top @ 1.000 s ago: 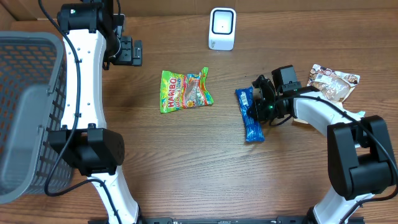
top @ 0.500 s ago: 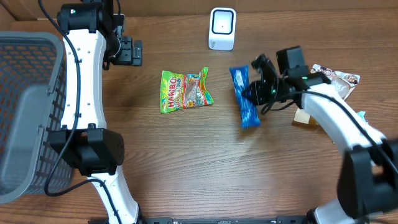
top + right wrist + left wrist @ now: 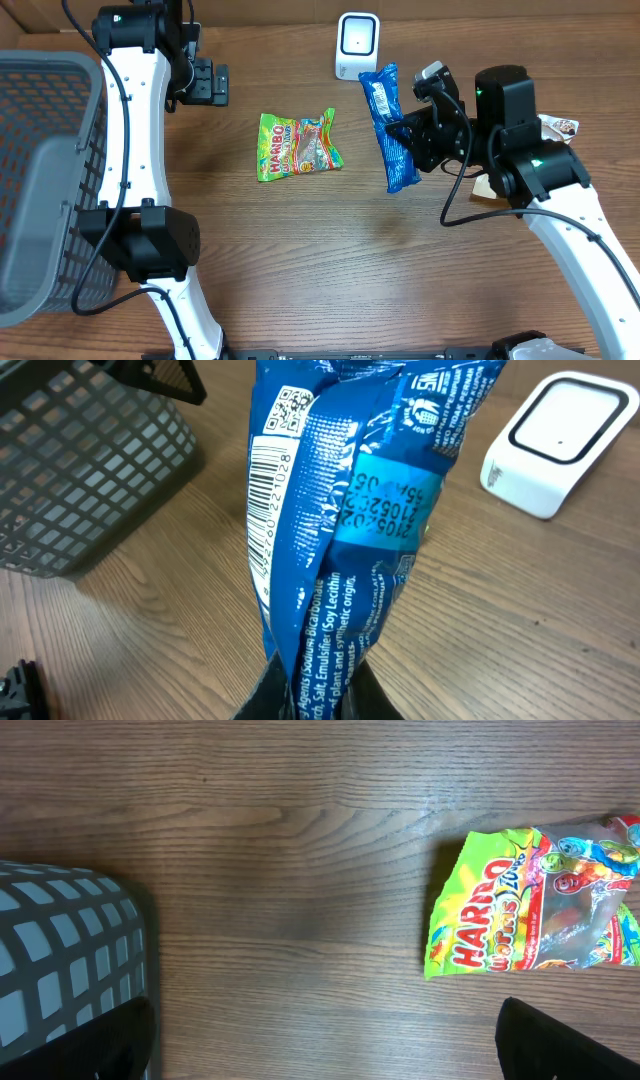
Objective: Scan the item barcode
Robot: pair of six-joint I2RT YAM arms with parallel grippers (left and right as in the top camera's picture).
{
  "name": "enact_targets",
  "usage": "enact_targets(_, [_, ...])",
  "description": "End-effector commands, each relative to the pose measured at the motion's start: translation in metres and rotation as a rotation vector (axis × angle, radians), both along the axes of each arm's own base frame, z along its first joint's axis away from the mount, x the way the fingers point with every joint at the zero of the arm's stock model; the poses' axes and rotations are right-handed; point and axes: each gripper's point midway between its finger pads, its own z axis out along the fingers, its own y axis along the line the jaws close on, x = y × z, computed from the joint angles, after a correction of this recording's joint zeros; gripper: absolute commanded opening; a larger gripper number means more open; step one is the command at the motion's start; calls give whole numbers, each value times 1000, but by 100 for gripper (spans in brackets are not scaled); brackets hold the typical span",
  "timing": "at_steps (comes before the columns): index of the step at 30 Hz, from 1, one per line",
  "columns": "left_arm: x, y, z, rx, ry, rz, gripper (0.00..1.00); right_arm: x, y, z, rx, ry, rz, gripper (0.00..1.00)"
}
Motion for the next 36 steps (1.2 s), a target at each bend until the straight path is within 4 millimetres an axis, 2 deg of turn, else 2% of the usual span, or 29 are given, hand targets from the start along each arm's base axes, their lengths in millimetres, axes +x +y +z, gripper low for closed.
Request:
enact_targets(1, [2, -7, -1, -6, 1, -32, 99, -2, 1, 27, 19, -75, 12, 4])
enact_targets(4, [2, -7, -1, -6, 1, -31, 100, -1, -1, 24, 4, -70, 5, 4])
enact_targets(7, [2, -7, -1, -6, 1, -32, 100, 5, -12, 15, -49, -59, -58, 4])
enact_targets(12, [2, -7, -1, -6, 1, -32, 100, 18, -33, -14, -192, -12, -203, 4])
enact_targets(16, [2, -7, -1, -6, 1, -32, 100, 38, -50, -53, -388, 24, -406, 4])
enact_targets(22, [2, -7, -1, -6, 1, -32, 100, 67, -75, -112, -750, -24, -635, 4])
enact_targets(25, [2, -7, -1, -6, 1, -32, 100, 80, -96, -132, -962, -104, -784, 4])
enact_targets(28, [2, -7, -1, -6, 1, -32, 100, 85, -107, -148, -1127, -178, -876, 4])
enact_targets(31, [2, -7, -1, -6, 1, -32, 100, 82, -102, -166, -1192, -177, -846, 4])
enact_targets(32, [2, -7, -1, -6, 1, -32, 100, 78, -94, -176, -1206, -165, -804, 4])
enact_targets(34, [2, -7, -1, -6, 1, -32, 100, 72, -81, -182, -1208, -161, -754, 5])
enact_targets(36, [2, -7, -1, -6, 1, -32, 99, 67, -63, -184, -1186, -170, -706, 21])
